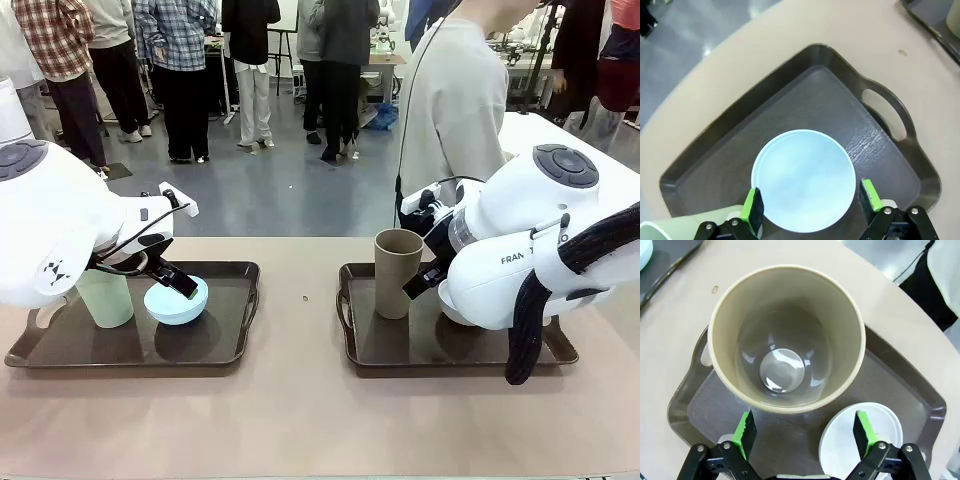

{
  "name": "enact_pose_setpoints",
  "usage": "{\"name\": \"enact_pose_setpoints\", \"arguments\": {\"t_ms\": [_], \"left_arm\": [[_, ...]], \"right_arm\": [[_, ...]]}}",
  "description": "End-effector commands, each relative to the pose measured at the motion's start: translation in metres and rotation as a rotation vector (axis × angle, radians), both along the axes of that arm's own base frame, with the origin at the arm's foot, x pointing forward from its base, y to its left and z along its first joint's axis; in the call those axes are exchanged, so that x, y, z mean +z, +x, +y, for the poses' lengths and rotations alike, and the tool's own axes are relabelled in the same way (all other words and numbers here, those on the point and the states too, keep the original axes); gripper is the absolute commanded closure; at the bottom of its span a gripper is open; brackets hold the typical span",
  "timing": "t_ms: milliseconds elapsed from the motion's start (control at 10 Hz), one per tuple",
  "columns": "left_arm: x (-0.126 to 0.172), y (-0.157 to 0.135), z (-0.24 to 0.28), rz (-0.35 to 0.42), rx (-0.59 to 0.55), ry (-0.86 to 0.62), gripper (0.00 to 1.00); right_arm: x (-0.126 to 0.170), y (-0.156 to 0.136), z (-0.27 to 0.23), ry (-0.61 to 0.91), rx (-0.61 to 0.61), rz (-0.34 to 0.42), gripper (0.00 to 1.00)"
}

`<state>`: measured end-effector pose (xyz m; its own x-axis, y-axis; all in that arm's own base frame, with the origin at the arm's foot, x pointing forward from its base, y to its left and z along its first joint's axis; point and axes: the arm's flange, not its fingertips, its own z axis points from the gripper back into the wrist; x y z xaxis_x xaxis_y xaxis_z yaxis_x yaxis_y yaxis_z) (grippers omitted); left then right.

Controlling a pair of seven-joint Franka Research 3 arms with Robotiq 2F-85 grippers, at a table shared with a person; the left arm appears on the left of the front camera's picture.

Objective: Set up a tray with a mat and arrange the tableware.
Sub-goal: Pick up the Picnic Bowl and Reusable plastic cup from the Handle tray in front of the human's position and hold them in the air.

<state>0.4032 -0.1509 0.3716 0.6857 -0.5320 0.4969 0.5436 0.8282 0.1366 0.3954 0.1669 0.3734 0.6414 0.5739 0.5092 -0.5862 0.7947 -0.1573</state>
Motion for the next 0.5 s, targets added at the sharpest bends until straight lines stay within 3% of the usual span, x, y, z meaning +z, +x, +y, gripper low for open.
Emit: {"name": "enact_pose_setpoints", "arguments": {"t_ms": [0,400], "left_arm": [[0.0000,-0.0001,-0.0001,0.000,0.000,0.000,0.00],[0.0000,-0.0001,-0.0001,0.000,0.000,0.000,0.00]], "right_arm": [[0.0000,0.0000,0.0000,0.000,0.000,0.000,0.00],[0.0000,0.0000,0.0000,0.000,0.000,0.000,0.00]]}}
